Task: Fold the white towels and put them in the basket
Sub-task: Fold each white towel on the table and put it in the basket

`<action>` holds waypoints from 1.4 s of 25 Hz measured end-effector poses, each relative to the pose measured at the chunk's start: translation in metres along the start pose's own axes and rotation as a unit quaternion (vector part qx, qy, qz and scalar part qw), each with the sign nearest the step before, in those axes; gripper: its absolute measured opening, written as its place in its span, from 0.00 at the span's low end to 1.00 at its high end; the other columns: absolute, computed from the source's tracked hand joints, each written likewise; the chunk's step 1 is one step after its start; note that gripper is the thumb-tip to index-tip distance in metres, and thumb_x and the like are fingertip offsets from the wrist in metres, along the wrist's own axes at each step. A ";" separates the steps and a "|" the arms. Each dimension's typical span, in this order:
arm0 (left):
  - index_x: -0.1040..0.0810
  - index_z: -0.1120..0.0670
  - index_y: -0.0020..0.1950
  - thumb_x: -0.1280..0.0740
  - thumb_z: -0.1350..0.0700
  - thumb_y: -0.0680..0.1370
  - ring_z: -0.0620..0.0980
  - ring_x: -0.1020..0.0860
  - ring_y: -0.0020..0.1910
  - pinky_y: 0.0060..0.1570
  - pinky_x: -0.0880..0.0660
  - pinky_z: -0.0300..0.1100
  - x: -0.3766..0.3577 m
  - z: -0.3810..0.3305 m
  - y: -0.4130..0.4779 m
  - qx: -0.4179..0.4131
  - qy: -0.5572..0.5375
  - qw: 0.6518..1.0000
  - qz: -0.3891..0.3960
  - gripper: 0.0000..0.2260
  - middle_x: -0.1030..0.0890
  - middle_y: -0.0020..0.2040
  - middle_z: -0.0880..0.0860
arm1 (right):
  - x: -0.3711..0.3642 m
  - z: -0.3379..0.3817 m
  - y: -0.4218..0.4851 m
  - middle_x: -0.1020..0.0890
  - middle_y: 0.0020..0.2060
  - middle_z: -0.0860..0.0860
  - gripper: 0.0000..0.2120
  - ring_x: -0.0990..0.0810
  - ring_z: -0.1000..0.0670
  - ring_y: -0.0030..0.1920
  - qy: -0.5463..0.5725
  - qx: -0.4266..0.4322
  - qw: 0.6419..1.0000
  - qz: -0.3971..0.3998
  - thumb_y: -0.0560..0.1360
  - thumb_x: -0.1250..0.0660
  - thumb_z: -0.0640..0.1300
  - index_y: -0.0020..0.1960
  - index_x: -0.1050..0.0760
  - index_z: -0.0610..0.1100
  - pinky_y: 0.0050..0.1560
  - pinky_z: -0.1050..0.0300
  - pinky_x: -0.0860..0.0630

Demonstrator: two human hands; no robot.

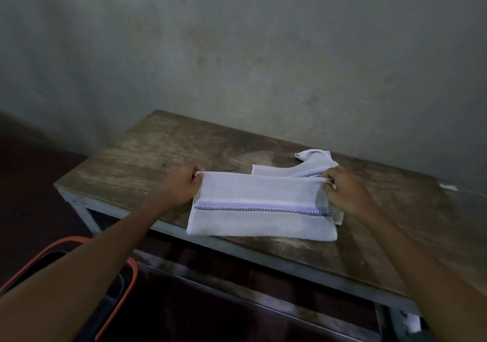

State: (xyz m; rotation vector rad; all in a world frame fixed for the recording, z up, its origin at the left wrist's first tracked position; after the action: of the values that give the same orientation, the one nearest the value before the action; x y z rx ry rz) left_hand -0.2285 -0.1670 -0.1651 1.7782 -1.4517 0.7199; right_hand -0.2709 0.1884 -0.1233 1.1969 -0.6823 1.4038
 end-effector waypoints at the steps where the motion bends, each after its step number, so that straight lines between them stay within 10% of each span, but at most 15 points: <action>1: 0.24 0.59 0.50 0.39 0.60 0.78 0.56 0.23 0.44 0.43 0.30 0.43 -0.005 0.005 0.005 0.016 -0.007 1.000 0.005 0.05 0.20 0.44 0.58 | -0.004 -0.002 0.005 0.21 0.48 0.47 0.09 0.24 0.46 0.48 -0.004 -0.006 1.000 0.002 0.73 0.36 0.37 0.51 0.22 0.43 0.43 0.59 0.34; 15: 0.25 0.55 0.47 0.34 0.60 0.76 0.47 0.26 0.41 0.37 0.33 0.30 -0.008 0.009 0.012 -0.004 -0.028 0.997 0.076 0.02 0.23 0.42 0.48 | -0.017 -0.012 0.014 0.17 0.45 0.47 0.08 0.21 0.46 0.44 0.137 -0.043 0.987 0.071 0.73 0.34 0.36 0.44 0.23 0.48 0.45 0.53 0.27; 24: 0.24 0.54 0.45 0.37 0.55 0.78 0.46 0.28 0.39 0.36 0.34 0.38 -0.016 0.021 0.010 0.088 -0.060 0.988 0.110 0.05 0.24 0.39 0.49 | -0.035 -0.018 0.018 0.18 0.47 0.44 0.07 0.21 0.45 0.50 0.152 -0.116 0.970 0.147 0.76 0.36 0.41 0.47 0.20 0.41 0.44 0.55 0.30; 35: 0.23 0.57 0.61 0.33 0.61 0.76 0.46 0.25 0.49 0.49 0.31 0.36 0.051 -0.062 0.018 -0.047 -0.056 0.997 0.016 0.14 0.24 0.50 0.49 | 0.062 -0.013 0.005 0.19 0.46 0.41 0.13 0.24 0.49 0.45 0.178 -0.042 0.982 0.040 0.73 0.31 0.34 0.56 0.21 0.42 0.41 0.66 0.29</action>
State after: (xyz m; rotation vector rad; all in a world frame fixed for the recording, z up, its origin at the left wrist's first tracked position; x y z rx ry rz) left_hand -0.2343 -0.1477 -0.0855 1.7514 -1.5648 0.5670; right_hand -0.2714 0.2216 -0.0695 0.8300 -0.5358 1.5884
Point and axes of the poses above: each hand's wrist, its own y-axis towards the middle knuckle, its own x-axis out of the back of the hand, z = x × y, the point moved 7 cm from there along y, towards the middle knuckle
